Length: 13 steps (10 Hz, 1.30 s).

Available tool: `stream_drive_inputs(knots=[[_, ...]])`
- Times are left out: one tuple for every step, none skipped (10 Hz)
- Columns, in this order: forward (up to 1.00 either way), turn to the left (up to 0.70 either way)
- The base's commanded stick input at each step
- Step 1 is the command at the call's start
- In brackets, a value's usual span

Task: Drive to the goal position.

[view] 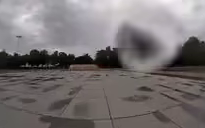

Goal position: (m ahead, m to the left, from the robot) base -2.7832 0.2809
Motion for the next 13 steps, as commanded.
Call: stream_drive_inputs(knots=[[0.7,0.0],[0.7,0.01],[0.7,0.01],[0.7,0.0],[0.7,0.0],[0.6,0.0],[0.06,0.05],[0.0,0.32],[0.0,0.7],[0.0,0.7],[0.0,0.7],[0.0,0.7],[0.0,0.7]])
